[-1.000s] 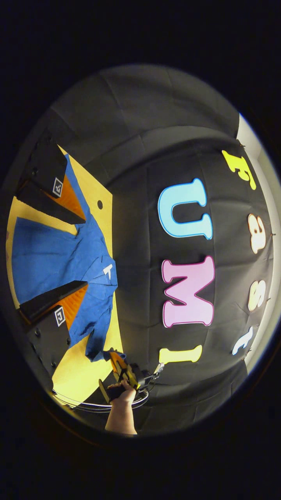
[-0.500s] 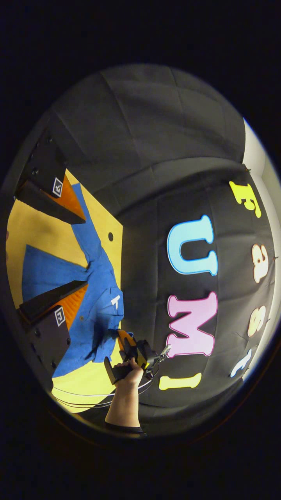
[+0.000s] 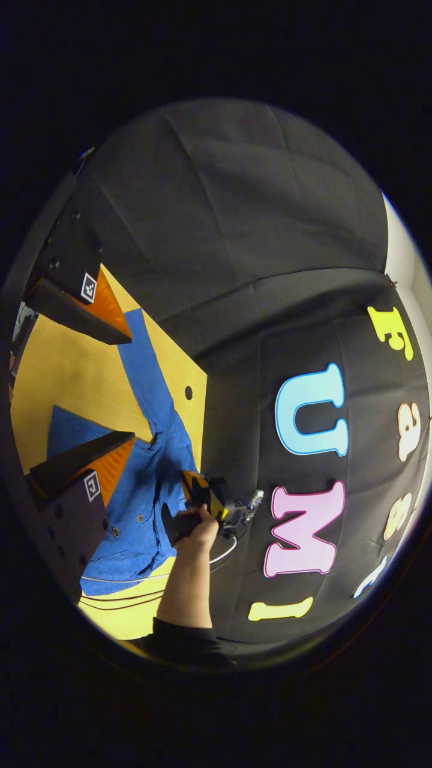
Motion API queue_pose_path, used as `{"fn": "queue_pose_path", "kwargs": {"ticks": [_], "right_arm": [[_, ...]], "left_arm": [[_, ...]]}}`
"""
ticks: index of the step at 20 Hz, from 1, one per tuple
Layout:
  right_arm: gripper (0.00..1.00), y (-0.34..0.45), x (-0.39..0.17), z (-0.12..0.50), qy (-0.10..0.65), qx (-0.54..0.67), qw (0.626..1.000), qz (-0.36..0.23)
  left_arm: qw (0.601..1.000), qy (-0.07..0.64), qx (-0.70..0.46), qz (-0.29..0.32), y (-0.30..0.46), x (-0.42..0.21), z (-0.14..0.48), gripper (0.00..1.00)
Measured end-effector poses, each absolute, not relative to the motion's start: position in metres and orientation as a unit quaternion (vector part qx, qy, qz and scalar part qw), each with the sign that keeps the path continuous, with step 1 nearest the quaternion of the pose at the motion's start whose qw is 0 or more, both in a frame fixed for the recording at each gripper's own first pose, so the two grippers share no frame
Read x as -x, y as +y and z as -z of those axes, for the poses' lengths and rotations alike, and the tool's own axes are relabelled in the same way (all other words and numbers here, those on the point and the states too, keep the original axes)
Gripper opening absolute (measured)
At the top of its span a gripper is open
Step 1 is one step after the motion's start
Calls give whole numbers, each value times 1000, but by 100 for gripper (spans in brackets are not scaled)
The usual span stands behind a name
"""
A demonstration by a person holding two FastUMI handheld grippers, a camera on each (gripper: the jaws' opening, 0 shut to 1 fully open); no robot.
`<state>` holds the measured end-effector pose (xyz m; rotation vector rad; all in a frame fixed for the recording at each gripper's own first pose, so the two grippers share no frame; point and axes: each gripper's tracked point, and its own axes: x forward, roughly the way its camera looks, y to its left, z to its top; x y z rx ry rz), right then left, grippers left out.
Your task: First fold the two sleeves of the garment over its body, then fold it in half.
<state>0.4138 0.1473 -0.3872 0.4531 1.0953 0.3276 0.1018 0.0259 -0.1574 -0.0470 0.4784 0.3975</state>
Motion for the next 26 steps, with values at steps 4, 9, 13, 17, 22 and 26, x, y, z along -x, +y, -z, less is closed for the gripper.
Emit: {"fn": "queue_pose_path", "kwargs": {"ticks": [4, 9, 13, 17, 22, 26], "right_arm": [[84, 148, -408, 405, 514, -178, 828, -137], [96, 123, -408, 390, 490, -193, 842, -116], [96, 91, -401, 377, 461, -149, 867, -117], [96, 61, -373, 353, 424, -113, 891, -119], [96, 47, -277, 329, 389, -105, 901, -158], [96, 33, -214, 323, 409, -107, 888, -179]], "left_arm": [[944, 250, 28, -211, 53, -109, 178, 84], [928, 278, 31, -246, 111, -137, 214, 86], [925, 285, 41, -247, 153, -180, 236, 86], [910, 306, 84, -267, 194, -218, 283, 86], [841, 400, 114, -346, 241, -229, 366, 86], [807, 441, 131, -371, 258, -226, 411, 86]]}}
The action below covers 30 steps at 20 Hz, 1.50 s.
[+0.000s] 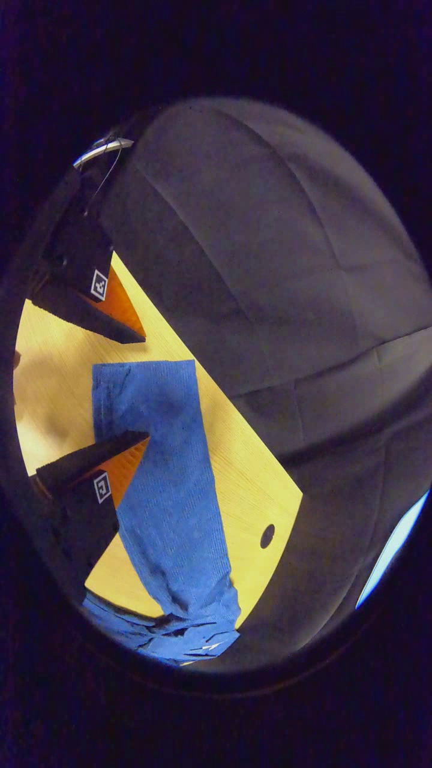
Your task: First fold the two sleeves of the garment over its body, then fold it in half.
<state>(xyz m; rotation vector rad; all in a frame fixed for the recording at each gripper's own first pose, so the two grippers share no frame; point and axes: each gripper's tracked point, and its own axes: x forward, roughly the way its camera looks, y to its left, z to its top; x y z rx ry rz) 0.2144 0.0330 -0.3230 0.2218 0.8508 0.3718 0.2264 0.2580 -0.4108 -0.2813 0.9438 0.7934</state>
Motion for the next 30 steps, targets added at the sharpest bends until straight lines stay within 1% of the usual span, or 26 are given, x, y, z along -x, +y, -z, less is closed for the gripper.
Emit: {"fn": "queue_pose_path", "kwargs": {"ticks": [1, 3, 4, 5, 7, 9, 10, 11, 12, 13, 15, 16, 17, 19, 21, 24, 27, 30], "right_arm": [[96, 26, -197, 321, 418, -107, 884, -179], [96, 17, -180, 318, 424, -113, 881, -177], [96, 9, -171, 319, 430, -111, 879, -173], [96, 4, -166, 320, 435, -112, 877, -171], [96, -3, -160, 320, 441, -116, 874, -167], [96, -11, -160, 321, 442, -114, 875, -162], [96, -13, -160, 321, 443, -114, 875, -161], [96, -14, -159, 320, 444, -119, 873, -162], [96, -14, -159, 319, 444, -126, 872, -161], [96, -14, -160, 317, 443, -132, 872, -160], [96, -13, -162, 315, 438, -134, 874, -162], [96, -13, -162, 314, 436, -132, 875, -165], [96, -13, -160, 315, 436, -130, 875, -167], [96, -13, -157, 314, 435, -127, 875, -171], [96, -18, -157, 314, 431, -122, 878, -168], [96, -23, -152, 321, 435, -124, 877, -164], [96, -34, -149, 324, 438, -130, 876, -153], [96, -55, -148, 329, 437, -130, 880, -134]], "left_arm": [[800, 447, 141, -374, 258, -227, 417, 86], [803, 431, 158, -381, 263, -226, 417, 85], [806, 423, 174, -376, 263, -226, 412, 85], [806, 419, 196, -369, 260, -227, 405, 83], [804, 422, 212, -362, 270, -233, 403, 60], [806, 435, 205, -345, 262, -237, 413, 52], [812, 438, 203, -328, 255, -238, 413, 49], [814, 444, 196, -320, 252, -241, 415, 48], [816, 451, 185, -309, 248, -243, 416, 30], [823, 447, 188, -295, 246, -247, 418, 31], [824, 444, 189, -297, 244, -253, 416, 7], [824, 442, 194, -297, 245, -253, 419, 7], [829, 439, 191, -289, 245, -252, 416, 0], [827, 448, 197, -278, 242, -253, 415, 0], [832, 440, 206, -267, 242, -260, 404, 0], [851, 417, 207, -245, 229, -276, 364, 0], [881, 378, 195, -205, 195, -322, 316, 0], [912, 337, 196, -128, 126, -379, 273, 0]]}}
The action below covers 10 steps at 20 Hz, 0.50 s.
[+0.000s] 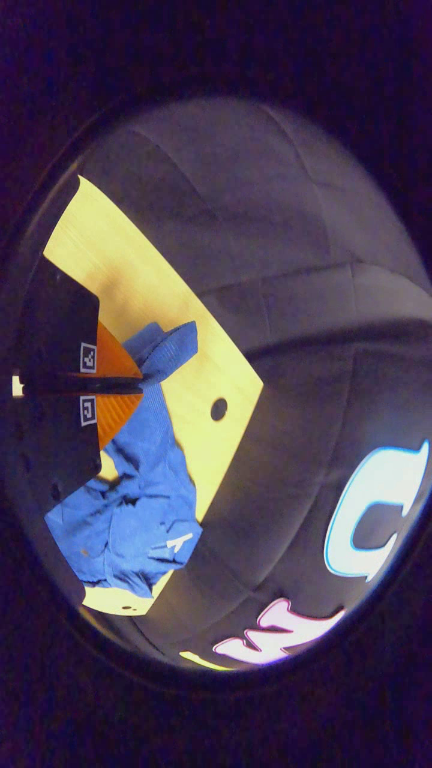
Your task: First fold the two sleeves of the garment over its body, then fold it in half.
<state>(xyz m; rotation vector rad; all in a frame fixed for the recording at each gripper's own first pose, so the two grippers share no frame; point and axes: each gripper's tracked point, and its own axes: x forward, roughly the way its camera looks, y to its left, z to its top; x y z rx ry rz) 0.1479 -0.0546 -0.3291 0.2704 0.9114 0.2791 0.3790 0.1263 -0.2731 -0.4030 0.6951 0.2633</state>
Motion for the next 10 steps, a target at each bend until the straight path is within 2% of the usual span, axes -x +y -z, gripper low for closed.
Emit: {"fn": "queue_pose_path", "kwargs": {"ticks": [2, 3, 4, 5, 6, 7, 8, 10], "right_arm": [[96, -75, -143, 338, 444, -128, 879, -119], [90, -86, -141, 340, 445, -131, 879, -109], [91, -97, -140, 341, 446, -136, 879, -98], [91, -107, -138, 343, 446, -141, 880, -87], [96, -116, -136, 345, 447, -144, 880, -76], [96, -126, -133, 348, 449, -146, 879, -66], [90, -136, -129, 351, 451, -148, 879, -55], [91, -155, -121, 355, 453, -155, 877, -34]], "left_arm": [[932, 307, 180, -70, 58, -423, 248, 0], [938, 294, 177, -47, 26, -438, 237, 0], [941, 289, 178, -20, -10, -443, 225, 0], [942, 284, 180, 7, -44, -452, 219, 0], [942, 280, 180, 35, -77, -463, 217, 0], [943, 279, 175, 57, -106, -471, 217, 0], [941, 283, 170, 81, -135, -478, 218, 0], [934, 288, 169, 127, -192, -487, 221, 0]]}}
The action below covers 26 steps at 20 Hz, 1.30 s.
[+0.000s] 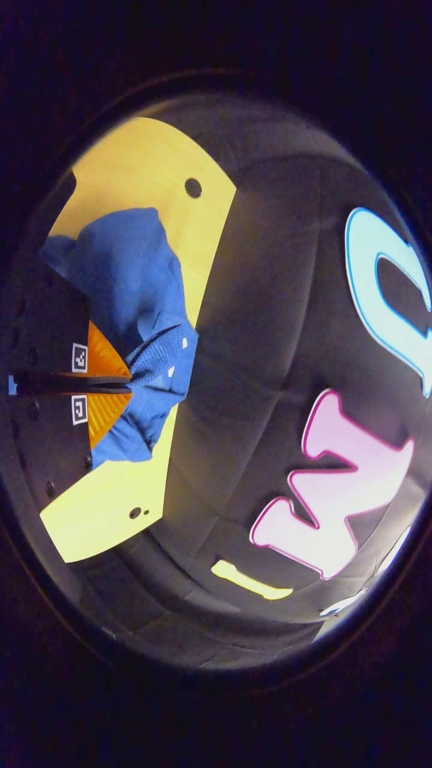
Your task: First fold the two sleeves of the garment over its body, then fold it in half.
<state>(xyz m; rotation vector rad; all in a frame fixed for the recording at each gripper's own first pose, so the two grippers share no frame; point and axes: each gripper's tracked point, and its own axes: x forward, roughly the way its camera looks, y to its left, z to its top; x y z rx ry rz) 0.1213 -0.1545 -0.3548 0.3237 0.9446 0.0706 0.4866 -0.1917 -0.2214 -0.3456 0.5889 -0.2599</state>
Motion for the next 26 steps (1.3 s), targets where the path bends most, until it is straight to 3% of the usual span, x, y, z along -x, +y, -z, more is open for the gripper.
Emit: {"fn": "queue_pose_path", "kwargs": {"ticks": [1, 6, 7, 10, 14, 17, 20, 23, 26], "right_arm": [[96, -164, -118, 358, 453, -159, 877, -22], [96, -190, -104, 371, 461, -182, 868, 29], [96, -192, -100, 373, 464, -183, 866, 34], [96, -190, -88, 380, 475, -182, 860, 37], [96, -182, -76, 386, 500, -206, 840, 43], [96, -181, -68, 395, 512, -207, 831, 57], [96, -176, -39, 411, 548, -223, 804, 61], [97, -183, -25, 428, 564, -222, 791, 85], [97, -187, -12, 434, 573, -207, 788, 90]], "left_arm": [[930, 290, 169, 147, -218, -487, 223, 0], [911, 332, 160, 186, -285, -485, 256, 0], [903, 348, 169, 186, -290, -482, 261, 10], [900, 370, 182, 141, -275, -478, 281, 87], [908, 373, 167, 90, -221, -433, 275, 85], [917, 377, 120, 55, -161, -364, 274, 85], [893, 428, 139, 23, -108, -272, 294, 85], [855, 490, 161, -46, -58, -184, 341, 85], [831, 520, 177, -87, -33, -129, 371, 85]]}}
